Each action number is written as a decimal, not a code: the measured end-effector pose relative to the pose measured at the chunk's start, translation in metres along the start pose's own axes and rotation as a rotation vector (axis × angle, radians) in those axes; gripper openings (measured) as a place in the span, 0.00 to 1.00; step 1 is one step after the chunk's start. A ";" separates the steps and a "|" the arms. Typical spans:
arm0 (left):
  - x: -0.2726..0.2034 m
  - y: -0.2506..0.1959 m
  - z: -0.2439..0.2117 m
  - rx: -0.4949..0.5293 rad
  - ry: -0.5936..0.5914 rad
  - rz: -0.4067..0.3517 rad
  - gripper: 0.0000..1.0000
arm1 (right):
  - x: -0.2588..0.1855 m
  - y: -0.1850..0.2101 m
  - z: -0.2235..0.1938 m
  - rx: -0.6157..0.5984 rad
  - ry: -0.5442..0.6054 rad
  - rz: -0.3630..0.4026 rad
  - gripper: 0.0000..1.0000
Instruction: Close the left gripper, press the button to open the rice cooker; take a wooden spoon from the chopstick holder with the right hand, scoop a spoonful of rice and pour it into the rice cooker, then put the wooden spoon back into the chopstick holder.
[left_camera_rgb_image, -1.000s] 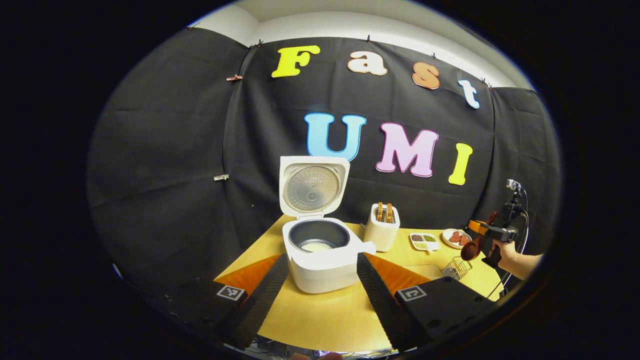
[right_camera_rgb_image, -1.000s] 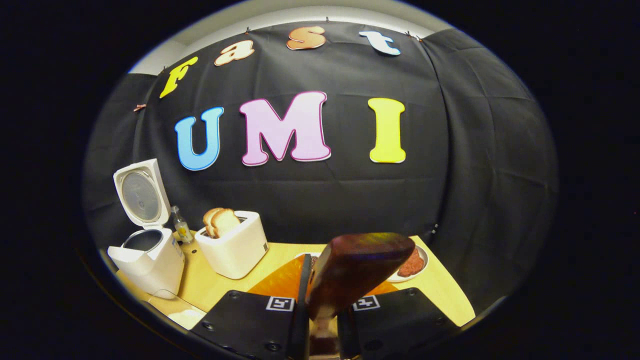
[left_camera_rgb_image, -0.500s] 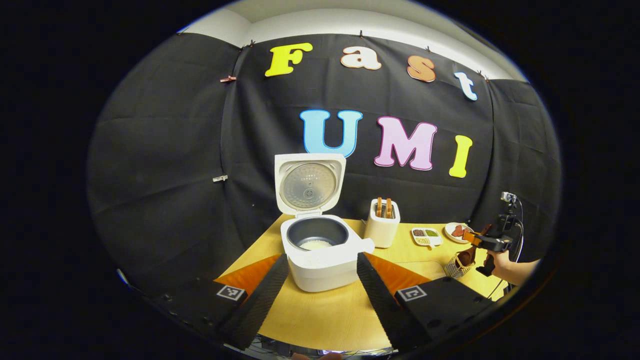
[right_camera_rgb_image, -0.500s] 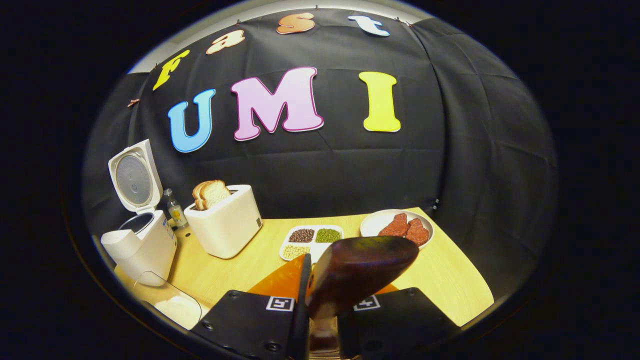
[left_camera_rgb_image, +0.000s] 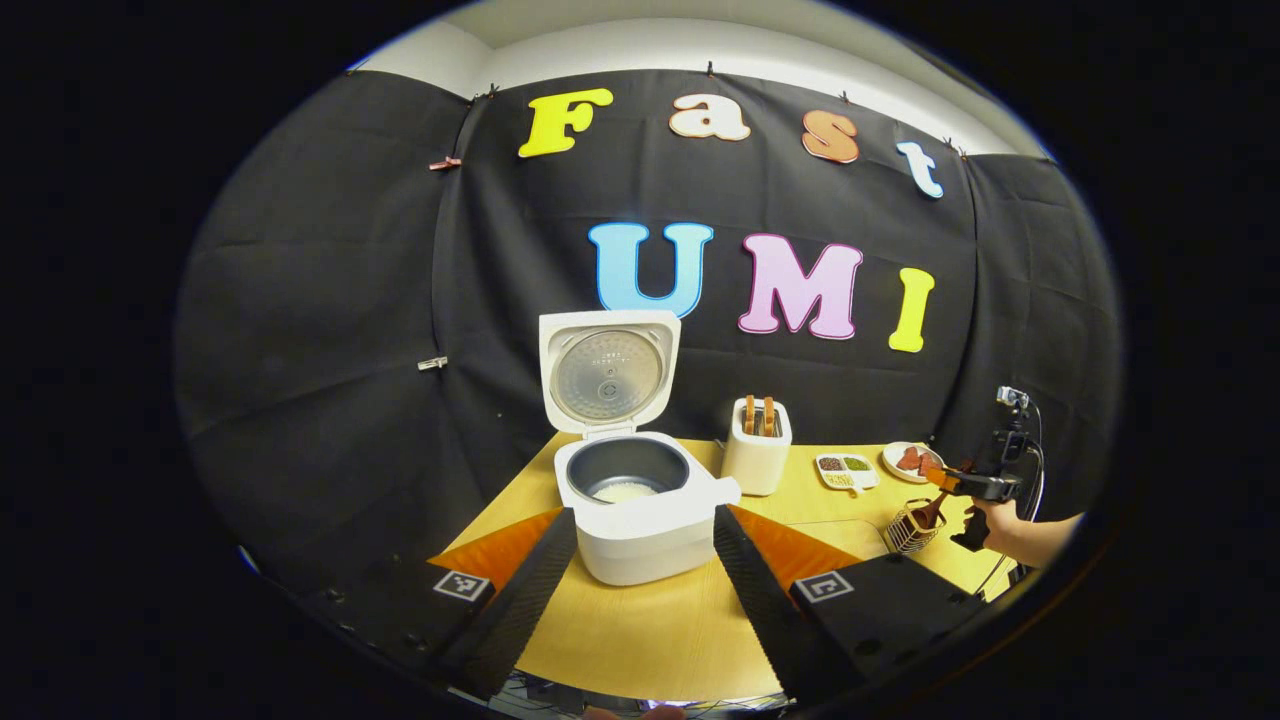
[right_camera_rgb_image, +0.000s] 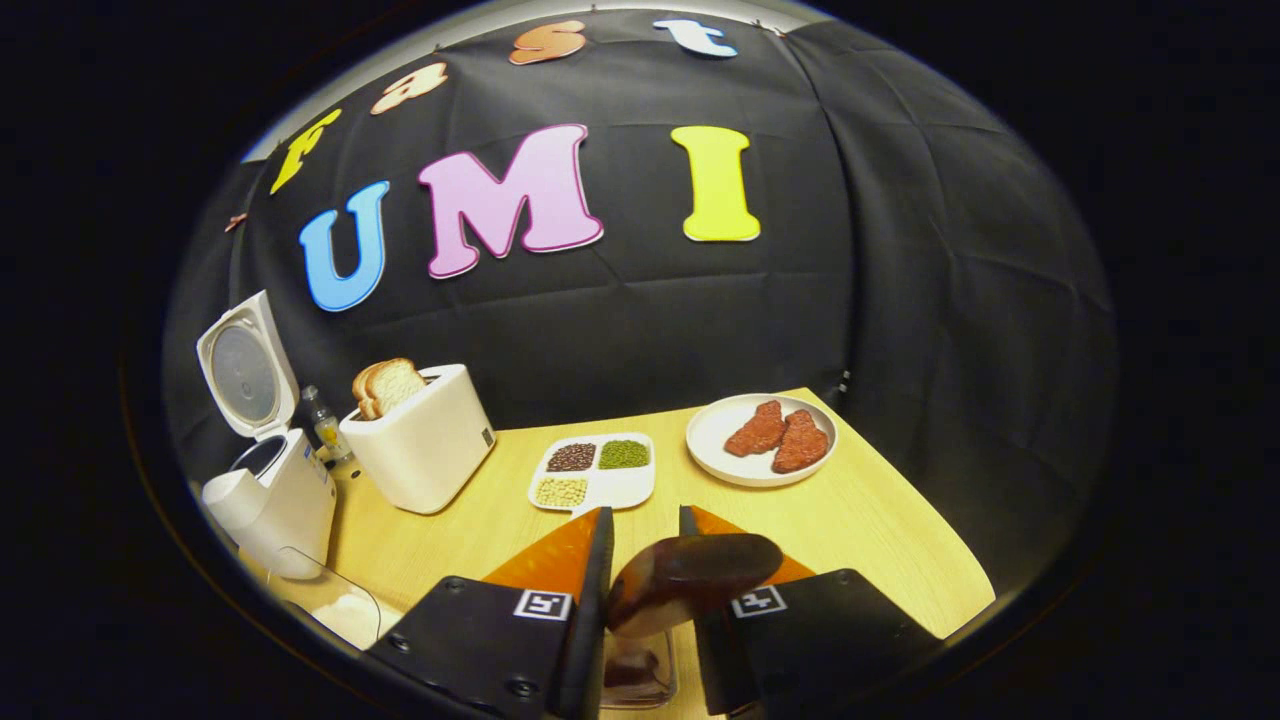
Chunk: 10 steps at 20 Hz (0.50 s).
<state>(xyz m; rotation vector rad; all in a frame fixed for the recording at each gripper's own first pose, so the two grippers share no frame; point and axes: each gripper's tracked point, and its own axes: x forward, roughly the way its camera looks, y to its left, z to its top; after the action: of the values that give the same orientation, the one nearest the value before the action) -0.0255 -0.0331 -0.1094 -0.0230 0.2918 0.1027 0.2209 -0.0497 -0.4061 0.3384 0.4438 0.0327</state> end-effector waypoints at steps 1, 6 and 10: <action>-0.001 0.000 0.001 -0.003 -0.002 -0.002 0.95 | -0.002 -0.006 -0.002 0.021 0.009 -0.013 0.46; -0.001 -0.006 0.009 0.007 -0.019 -0.022 0.95 | -0.021 -0.027 -0.015 0.106 0.058 -0.047 0.83; 0.003 -0.012 0.028 -0.018 -0.061 -0.052 0.95 | -0.059 -0.034 -0.014 0.162 0.044 -0.072 0.96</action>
<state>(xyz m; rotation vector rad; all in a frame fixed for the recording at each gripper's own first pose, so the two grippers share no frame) -0.0138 -0.0435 -0.0835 -0.0456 0.2290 0.0541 0.1605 -0.0839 -0.4048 0.4819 0.5029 -0.0666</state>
